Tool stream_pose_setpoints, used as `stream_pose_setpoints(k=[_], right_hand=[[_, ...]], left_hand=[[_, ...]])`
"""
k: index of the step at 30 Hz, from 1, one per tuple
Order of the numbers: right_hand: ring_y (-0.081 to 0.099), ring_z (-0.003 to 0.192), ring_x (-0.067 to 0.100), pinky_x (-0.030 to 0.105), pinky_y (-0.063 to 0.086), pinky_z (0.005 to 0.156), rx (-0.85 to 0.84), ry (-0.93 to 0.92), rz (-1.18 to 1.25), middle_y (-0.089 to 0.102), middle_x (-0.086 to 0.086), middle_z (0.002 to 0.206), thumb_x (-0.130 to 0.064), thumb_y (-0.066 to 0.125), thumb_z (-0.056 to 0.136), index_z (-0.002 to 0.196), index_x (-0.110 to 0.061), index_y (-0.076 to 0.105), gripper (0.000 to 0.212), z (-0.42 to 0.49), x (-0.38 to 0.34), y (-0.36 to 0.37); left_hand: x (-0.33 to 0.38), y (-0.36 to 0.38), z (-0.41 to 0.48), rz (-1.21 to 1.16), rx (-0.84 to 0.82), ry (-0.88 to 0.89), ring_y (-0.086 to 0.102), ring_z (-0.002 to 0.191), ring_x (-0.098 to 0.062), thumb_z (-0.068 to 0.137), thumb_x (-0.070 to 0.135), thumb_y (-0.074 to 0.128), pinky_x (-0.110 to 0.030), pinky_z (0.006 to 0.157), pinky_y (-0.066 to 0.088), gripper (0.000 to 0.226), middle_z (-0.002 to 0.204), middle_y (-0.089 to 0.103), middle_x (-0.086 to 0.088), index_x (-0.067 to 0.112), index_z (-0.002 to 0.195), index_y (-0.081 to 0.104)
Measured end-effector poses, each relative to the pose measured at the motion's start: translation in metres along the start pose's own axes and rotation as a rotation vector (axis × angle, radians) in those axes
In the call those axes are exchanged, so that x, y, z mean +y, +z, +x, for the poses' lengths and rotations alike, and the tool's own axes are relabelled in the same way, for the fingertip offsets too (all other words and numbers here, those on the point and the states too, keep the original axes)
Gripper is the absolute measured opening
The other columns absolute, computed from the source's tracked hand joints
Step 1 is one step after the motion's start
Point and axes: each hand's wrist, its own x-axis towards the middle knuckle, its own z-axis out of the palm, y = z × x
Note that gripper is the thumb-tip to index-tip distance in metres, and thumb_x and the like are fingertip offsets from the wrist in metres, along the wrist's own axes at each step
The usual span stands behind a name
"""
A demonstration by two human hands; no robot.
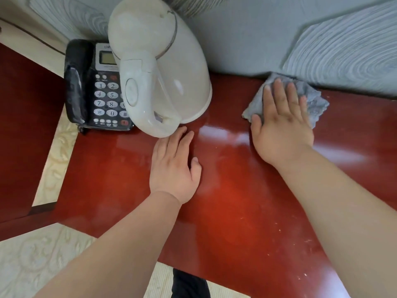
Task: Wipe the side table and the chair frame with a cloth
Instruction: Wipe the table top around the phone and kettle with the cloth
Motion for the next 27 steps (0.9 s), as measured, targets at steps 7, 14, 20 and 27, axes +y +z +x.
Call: stream_pose_setpoints(k=[7,14,20,27], right_hand=[[-0.013,0.158,0.027,0.046,-0.008,0.128,-0.035,-0.222,-0.004,-0.007,0.003,0.173,-0.044,0.026,0.105,0.165,-0.018,0.002,0.070,0.015,-0.068,0.005],[-0.007,0.159,0.025,0.043,-0.009,0.127,0.013,-0.046,0.016,-0.001,0.002,0.174,-0.049,0.027,0.101,0.165,-0.017,0.009,0.073,-0.028,0.004,0.009],[-0.016,0.157,0.032,0.050,-0.010,0.127,-0.042,0.154,-0.034,-0.014,0.006,0.172,-0.045,0.024,0.100,0.164,-0.016,-0.002,0.075,-0.025,-0.012,0.004],[-0.022,0.156,0.026,0.047,-0.012,0.127,-0.121,-0.217,-0.049,-0.018,0.000,0.172,-0.047,0.019,0.101,0.164,-0.027,-0.008,0.071,-0.001,-0.019,-0.006]], left_hand=[[0.000,0.002,0.000,-0.005,0.011,0.021,0.037,0.149,-0.032,0.093,0.029,0.051,-0.049,0.126,0.025,0.060,0.160,0.045,-0.006,0.012,0.150,0.051],[0.001,-0.001,-0.001,0.030,-0.033,-0.005,0.032,0.151,-0.030,0.095,0.033,0.046,-0.050,0.127,0.024,0.062,0.164,0.040,-0.003,0.016,0.154,0.046],[-0.002,0.001,-0.002,0.065,-0.006,0.067,0.034,0.147,-0.035,0.096,0.025,0.049,-0.054,0.126,0.023,0.064,0.159,0.042,-0.010,0.024,0.159,0.037],[0.031,-0.006,0.012,-0.064,-0.075,0.388,0.044,0.142,-0.031,0.096,0.016,0.047,-0.044,0.129,0.023,0.052,0.153,0.051,-0.010,0.012,0.147,0.054]])
